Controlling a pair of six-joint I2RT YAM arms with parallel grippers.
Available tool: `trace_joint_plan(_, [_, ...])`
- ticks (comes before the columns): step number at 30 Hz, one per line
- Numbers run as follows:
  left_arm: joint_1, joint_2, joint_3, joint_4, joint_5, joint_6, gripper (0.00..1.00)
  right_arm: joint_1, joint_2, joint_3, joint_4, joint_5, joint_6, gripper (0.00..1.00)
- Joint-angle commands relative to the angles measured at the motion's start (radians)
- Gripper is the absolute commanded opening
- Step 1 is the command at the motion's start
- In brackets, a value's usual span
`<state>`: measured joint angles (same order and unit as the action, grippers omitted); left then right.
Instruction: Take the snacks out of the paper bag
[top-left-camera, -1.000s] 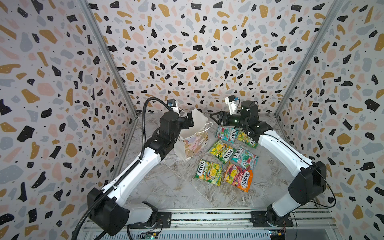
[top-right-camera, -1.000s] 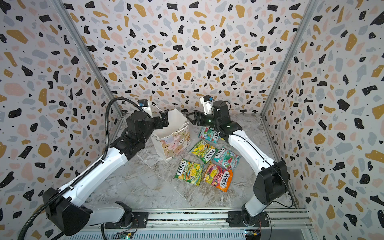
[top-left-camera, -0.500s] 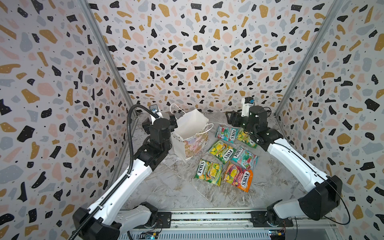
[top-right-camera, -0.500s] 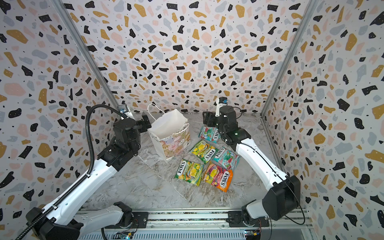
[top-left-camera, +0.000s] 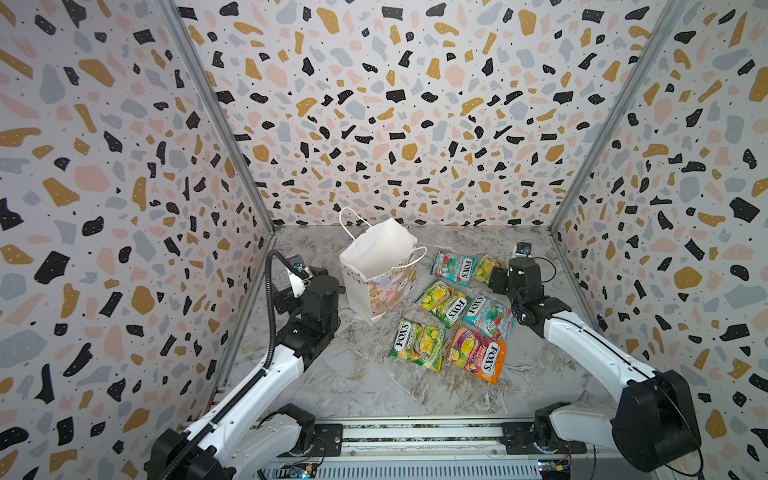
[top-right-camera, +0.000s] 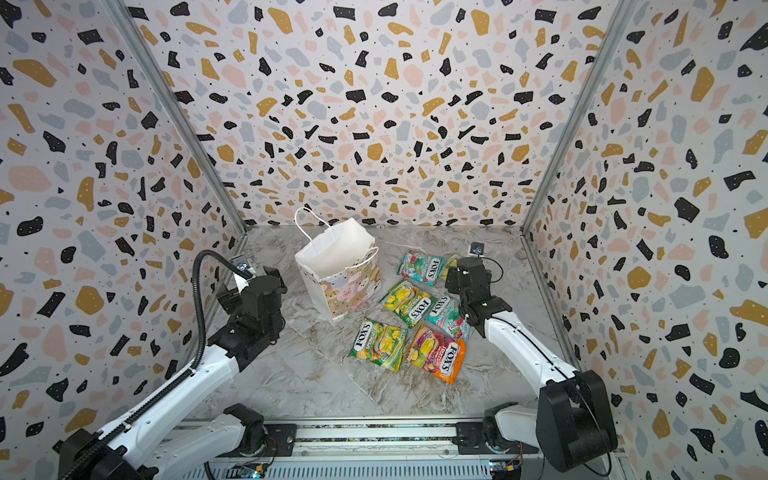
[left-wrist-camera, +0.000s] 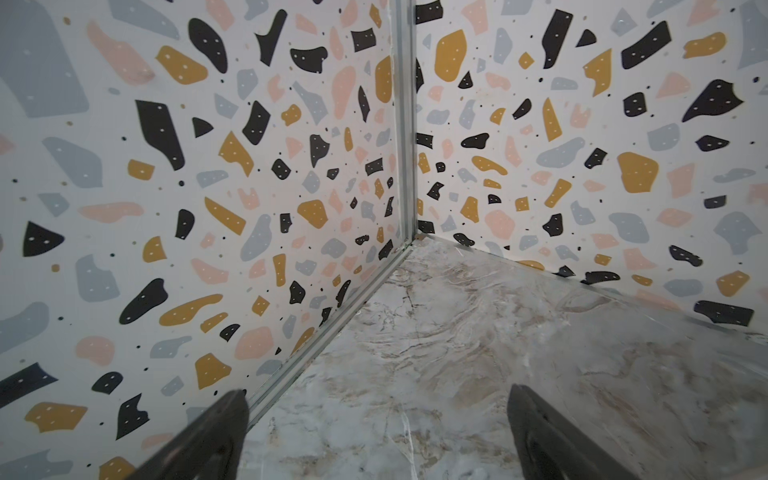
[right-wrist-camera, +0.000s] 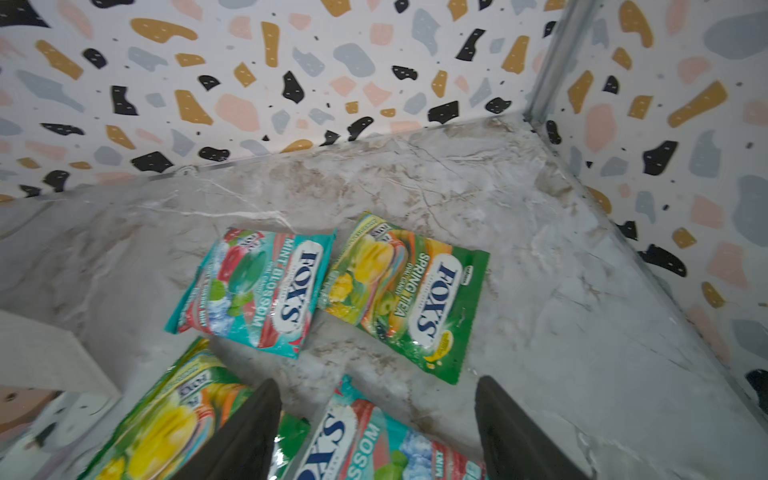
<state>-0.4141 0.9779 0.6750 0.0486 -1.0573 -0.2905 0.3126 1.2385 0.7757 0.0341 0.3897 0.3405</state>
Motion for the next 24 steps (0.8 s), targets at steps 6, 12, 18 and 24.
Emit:
trace_joint_plan(6, [0.041, -0.043, -0.229, 0.291, -0.051, -0.004, 0.98, -0.064, -0.057, -0.211, 0.249, 0.105, -0.08, 0.76])
trace_joint_plan(12, [0.056, -0.003, -0.413, 0.579, 0.031, 0.131, 0.98, -0.091, -0.05, -0.365, 0.433, 0.115, -0.149, 0.77])
trace_joint_plan(18, [0.087, 0.117, -0.536, 0.871, 0.125, 0.245, 1.0, -0.093, -0.009, -0.506, 0.725, 0.107, -0.261, 0.77])
trace_joint_plan(24, [0.142, 0.211, -0.538, 1.01, 0.285, 0.294, 1.0, -0.095, 0.027, -0.582, 0.973, 0.039, -0.341, 0.77])
